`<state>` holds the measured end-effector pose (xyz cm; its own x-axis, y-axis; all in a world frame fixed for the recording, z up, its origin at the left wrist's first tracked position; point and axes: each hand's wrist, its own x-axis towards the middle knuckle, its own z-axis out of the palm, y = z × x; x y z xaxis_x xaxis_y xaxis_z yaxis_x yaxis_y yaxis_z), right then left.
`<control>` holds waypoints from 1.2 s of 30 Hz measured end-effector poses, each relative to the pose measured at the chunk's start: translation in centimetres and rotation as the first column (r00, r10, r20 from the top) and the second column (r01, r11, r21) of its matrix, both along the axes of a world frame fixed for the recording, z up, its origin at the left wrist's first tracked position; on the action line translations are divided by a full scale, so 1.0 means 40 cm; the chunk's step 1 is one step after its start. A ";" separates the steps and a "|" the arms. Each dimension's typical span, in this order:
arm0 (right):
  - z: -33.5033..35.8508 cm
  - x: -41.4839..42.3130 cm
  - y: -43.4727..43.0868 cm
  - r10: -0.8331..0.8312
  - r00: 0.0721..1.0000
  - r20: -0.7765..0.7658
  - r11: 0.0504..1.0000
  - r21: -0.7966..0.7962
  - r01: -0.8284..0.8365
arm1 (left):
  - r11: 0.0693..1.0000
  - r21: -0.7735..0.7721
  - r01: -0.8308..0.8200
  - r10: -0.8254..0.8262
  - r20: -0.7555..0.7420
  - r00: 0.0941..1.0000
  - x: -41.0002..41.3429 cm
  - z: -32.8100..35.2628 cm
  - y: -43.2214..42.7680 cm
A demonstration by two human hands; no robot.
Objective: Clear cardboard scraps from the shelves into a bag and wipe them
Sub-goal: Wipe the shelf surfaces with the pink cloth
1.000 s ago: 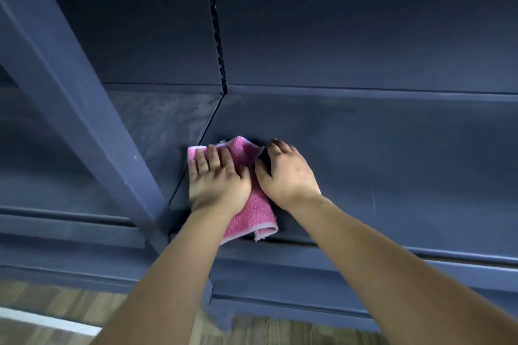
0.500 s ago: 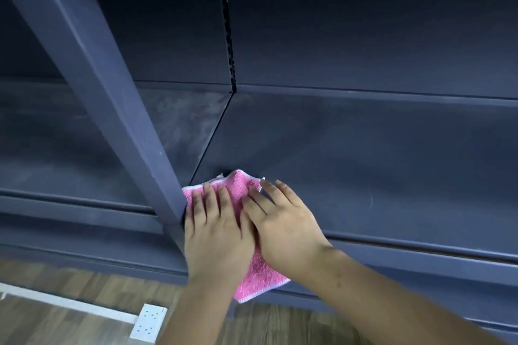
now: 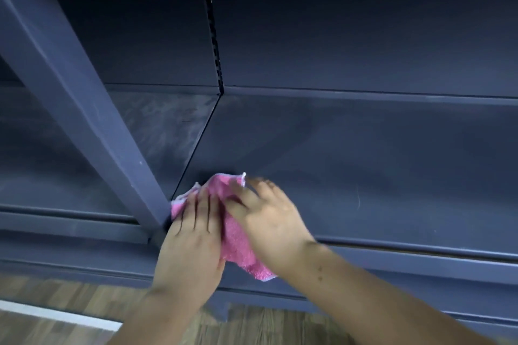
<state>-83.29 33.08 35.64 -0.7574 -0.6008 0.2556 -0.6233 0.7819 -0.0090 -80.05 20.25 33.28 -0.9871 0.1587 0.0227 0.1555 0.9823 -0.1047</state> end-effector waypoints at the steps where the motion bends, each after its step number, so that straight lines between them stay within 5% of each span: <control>1: -0.012 0.018 -0.013 0.025 1.000 0.003 0.999 -0.039 -0.025 | 0.999 -0.015 -0.049 0.050 0.023 0.999 0.009 0.002 0.019; 6: -0.061 0.086 -0.016 -0.005 0.995 0.103 0.999 0.049 0.000 | 0.938 -0.083 -0.337 0.342 0.059 0.938 0.020 0.014 0.091; 12: -0.064 0.053 0.029 0.032 0.997 0.070 0.948 0.314 -0.053 | 0.980 0.022 -0.198 0.198 -0.029 0.980 0.004 0.026 0.044; 16: -0.059 0.034 0.037 0.196 0.972 -0.131 0.853 0.511 -0.103 | 0.999 -0.044 -0.022 0.019 -0.069 0.997 -0.040 0.016 -0.006; 28: -0.088 0.029 0.060 0.208 0.960 -0.187 0.913 0.389 -0.122 | 0.993 0.097 -0.070 0.078 -0.080 0.994 -0.035 -0.037 0.017; 36: -0.103 0.027 0.111 0.249 0.934 -0.254 0.907 0.398 -0.134 | 0.988 0.128 -0.085 0.126 -0.358 0.925 -0.026 -0.087 0.072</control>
